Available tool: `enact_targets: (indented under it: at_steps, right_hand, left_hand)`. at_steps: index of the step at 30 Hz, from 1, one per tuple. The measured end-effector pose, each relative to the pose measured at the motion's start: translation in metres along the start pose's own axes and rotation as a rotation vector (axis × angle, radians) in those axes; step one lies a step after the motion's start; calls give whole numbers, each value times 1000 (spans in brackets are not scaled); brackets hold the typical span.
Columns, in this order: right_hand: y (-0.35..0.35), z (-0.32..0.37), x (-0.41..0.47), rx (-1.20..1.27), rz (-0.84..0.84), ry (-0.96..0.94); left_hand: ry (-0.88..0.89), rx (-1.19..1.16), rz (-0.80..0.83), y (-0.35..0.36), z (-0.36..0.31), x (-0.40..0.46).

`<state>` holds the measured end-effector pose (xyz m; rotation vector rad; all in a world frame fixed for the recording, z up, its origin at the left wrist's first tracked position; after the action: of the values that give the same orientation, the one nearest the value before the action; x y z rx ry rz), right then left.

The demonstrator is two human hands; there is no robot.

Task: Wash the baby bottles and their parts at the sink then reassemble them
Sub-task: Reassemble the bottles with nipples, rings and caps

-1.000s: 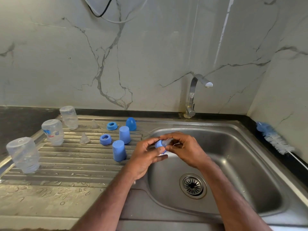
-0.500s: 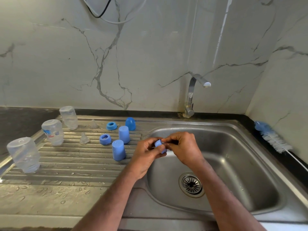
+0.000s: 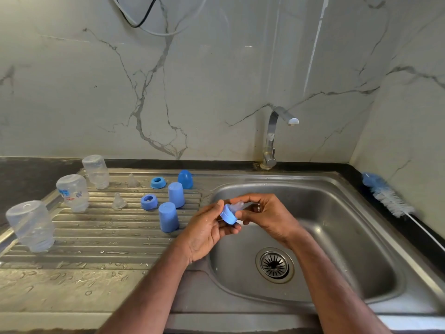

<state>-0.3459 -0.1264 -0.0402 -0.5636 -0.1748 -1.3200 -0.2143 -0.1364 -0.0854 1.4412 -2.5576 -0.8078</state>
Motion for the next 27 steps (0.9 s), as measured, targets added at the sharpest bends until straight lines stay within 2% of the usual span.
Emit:
enact_targets:
  at_steps: [3, 7, 10, 17, 24, 27]
  right_hand:
    - [-10, -3, 2, -31, -111, -11]
    - [-8, -1, 4, -64, -140, -70]
    - [-6, 3, 6, 5, -169, -109]
    - [-8, 1, 6, 138, -180, -84]
    - [-12, 3, 4, 188, -180, -70]
    - [-6, 7, 2, 189, -167, -84]
  left_hand:
    - [70, 50, -51, -3, -5, -1]
    - [111, 92, -54, 0, -8, 0]
    - [117, 72, -50, -2, -8, 1]
    - [91, 18, 28, 2, -7, 0]
    - [101, -32, -21, -1, -10, -4]
    - [129, 103, -48, -1, -11, -12]
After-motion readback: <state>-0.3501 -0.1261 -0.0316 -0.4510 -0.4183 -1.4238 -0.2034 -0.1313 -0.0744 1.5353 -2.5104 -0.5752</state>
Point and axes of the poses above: each hand's wrist, its own x-axis towards the middle knuckle, its own y-axis out of the palm, z = x × y, the point moved 8 cm from there along x, towards the middle knuckle, and after that the axes turned 12 degrees about -y, right-handed, at the moved point
